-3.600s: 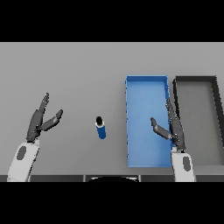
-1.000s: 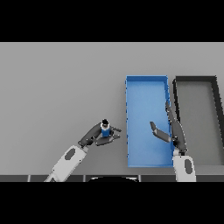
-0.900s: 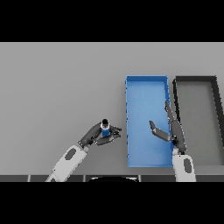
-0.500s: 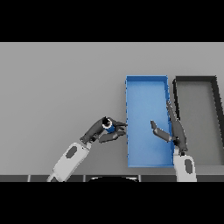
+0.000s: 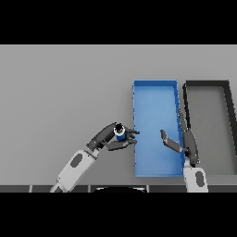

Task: Pick up the blue pipe and place it into the blue bin.

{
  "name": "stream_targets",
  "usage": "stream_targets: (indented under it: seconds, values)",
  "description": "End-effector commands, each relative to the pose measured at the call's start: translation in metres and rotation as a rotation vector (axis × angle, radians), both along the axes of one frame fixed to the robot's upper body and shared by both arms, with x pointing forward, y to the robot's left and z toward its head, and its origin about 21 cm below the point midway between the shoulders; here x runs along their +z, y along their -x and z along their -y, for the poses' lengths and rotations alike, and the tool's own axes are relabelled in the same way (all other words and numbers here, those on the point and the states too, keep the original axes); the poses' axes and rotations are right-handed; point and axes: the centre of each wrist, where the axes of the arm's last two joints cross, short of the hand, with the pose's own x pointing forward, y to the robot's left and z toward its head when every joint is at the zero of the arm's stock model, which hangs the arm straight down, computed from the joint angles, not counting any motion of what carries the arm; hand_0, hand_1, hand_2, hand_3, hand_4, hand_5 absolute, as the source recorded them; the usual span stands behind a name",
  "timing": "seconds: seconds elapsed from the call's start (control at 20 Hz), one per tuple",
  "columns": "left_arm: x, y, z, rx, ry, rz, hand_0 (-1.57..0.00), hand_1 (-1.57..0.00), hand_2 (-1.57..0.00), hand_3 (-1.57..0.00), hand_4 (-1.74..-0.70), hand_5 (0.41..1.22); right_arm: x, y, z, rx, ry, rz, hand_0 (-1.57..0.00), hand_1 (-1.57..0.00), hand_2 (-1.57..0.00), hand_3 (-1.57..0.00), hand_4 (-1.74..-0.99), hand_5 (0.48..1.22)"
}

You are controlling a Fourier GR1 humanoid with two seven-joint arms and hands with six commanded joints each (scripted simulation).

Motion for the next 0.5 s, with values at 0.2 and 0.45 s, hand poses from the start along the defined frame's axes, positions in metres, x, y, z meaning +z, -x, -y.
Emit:
stream_targets:
  seconds: [0.2,0.45]
  values:
    - [-0.005,-0.003,-0.004,0.003,0.002,-0.002,-1.57,-1.57,-1.57,-1.57,-1.47,1.220,0.011,0.021,0.001,-0.056,0.045,0.032,0.00,0.00,0.00,0.00,-1.184,0.642]
    - [0.000,-0.004,0.003,-0.021,0.005,0.000,-1.57,-1.57,-1.57,-1.57,-1.47,1.221,0.050,0.015,0.001,0.203,-0.177,0.046,0.00,-0.03,-0.11,0.00,-1.209,0.609]
